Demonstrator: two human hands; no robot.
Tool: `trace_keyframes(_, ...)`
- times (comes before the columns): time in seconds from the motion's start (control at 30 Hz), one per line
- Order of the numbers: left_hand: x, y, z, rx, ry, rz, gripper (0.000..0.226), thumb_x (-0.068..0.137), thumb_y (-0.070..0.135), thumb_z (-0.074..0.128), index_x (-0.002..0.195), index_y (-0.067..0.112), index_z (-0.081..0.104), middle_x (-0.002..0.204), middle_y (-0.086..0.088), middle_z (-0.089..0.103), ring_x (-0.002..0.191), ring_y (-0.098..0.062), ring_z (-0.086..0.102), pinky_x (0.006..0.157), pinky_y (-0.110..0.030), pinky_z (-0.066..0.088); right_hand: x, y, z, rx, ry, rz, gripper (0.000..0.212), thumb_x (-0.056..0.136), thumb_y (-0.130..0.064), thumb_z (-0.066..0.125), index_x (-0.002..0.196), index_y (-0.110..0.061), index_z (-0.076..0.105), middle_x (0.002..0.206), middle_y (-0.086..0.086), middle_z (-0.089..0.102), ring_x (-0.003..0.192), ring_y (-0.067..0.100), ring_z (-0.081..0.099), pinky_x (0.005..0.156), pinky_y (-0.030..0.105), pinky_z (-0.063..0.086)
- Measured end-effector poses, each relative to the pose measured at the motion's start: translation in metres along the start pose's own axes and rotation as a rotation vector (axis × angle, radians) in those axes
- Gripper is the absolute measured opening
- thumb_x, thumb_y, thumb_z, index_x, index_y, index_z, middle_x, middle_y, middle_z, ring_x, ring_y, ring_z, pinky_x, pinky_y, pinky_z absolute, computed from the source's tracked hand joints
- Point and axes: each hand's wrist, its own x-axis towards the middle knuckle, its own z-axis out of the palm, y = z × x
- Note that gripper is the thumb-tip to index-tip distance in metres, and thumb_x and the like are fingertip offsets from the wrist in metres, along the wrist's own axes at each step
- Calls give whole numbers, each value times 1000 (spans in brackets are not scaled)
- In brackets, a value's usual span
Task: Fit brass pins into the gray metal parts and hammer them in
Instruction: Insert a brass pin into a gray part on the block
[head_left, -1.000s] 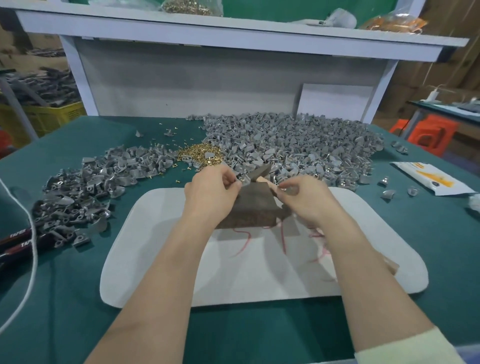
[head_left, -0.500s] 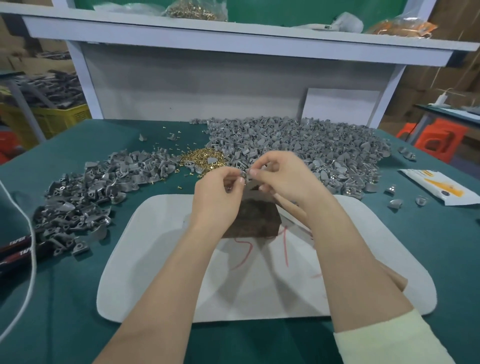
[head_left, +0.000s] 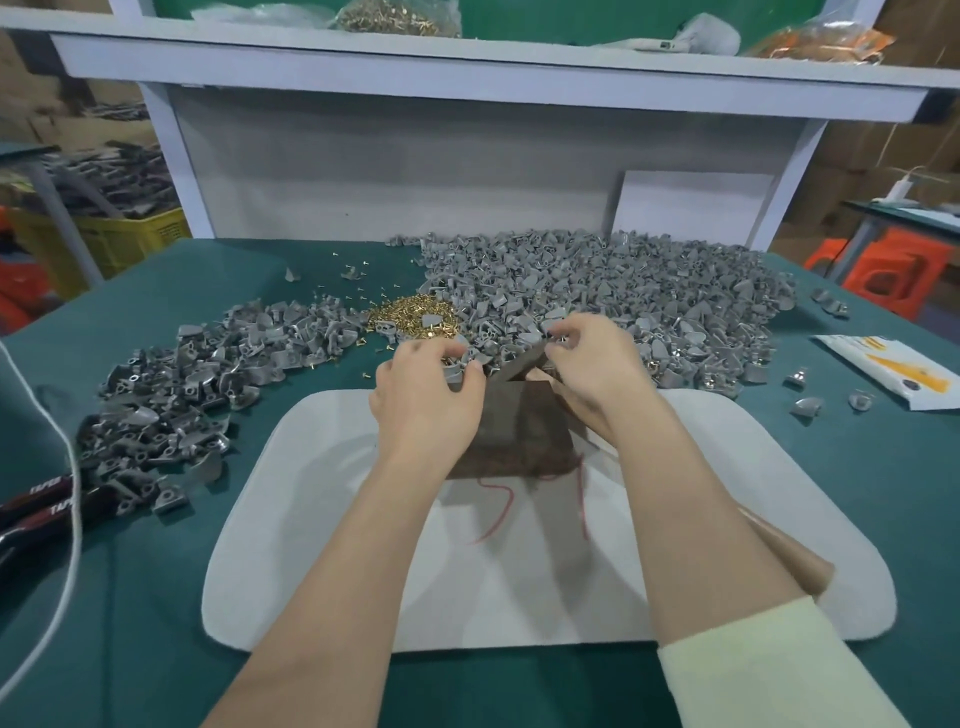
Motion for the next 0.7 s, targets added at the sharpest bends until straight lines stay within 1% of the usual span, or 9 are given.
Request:
trace_keyframes(0.07,-1,0,-1,-1,-2,-3,27,92,29,55,117,20,62,129,-4,53,124,-27,42,106,-42,33,-9,2,-9,-47,-51,8,19,92,-22,54,104,-17,68,108,8,67,85,30,62,82,35,51)
trace_keyframes(0.1,-1,0,-1,0,-3,-7,27,92,29,55,117,20,62,129,-4,53,124,-27,42,106,-42,33,-15,4,-13,-86,-82,20,18,91,-24,56,99,-14,69,101,9,68,80,29,62,78,33,51)
trace_keyframes(0.17,0,-1,-1,-3,-3,-14,27,92,29,55,117,20,61,129,-4,52,124,-26,42,106,-41,33,-23,10,-20,-164,-131,50,22,89,-28,59,99,-12,70,95,10,69,86,29,63,78,32,50)
trace_keyframes(0.23,1,-2,-1,-3,-3,-20,26,93,29,54,117,20,61,130,-3,53,124,-26,42,105,-39,34,-30,15,-22,-200,-173,68,28,89,-34,59,103,-13,69,106,10,68,100,30,60,86,33,48)
trace_keyframes(0.3,2,-2,-1,-3,-14,-29,27,93,29,54,117,20,61,131,-3,53,125,-26,42,105,-38,33,-33,17,-21,-185,-207,64,26,92,-33,55,105,-15,69,113,9,66,105,30,58,88,31,45)
trace_keyframes(0.37,3,-3,-1,2,-37,-39,28,93,30,54,118,20,61,132,-3,52,125,-27,42,104,-38,34,-33,18,-18,-166,-216,53,26,93,-32,53,104,-15,70,112,10,66,102,28,58,82,28,44)
trace_keyframes(0.43,6,-5,-4,43,-67,-56,31,93,32,53,122,21,59,134,-4,51,126,-29,42,104,-39,35,-32,18,-16,-162,-219,63,24,94,-31,53,103,-17,70,108,10,66,89,26,55,72,25,39)
trace_keyframes(0.5,11,-12,-13,148,-83,-100,36,94,33,50,128,21,54,136,-6,49,128,-32,38,104,-42,35,-30,18,-13,-187,-225,74,21,93,-25,53,104,-19,70,107,10,66,85,25,52,71,24,37)
trace_keyframes(0.7,25,-58,-56,538,-70,-301,42,96,20,43,138,18,43,145,-16,35,133,-40,29,110,-47,25,-24,14,-7,-218,-240,105,20,90,-20,55,103,-17,69,107,11,66,96,29,58,75,27,44)
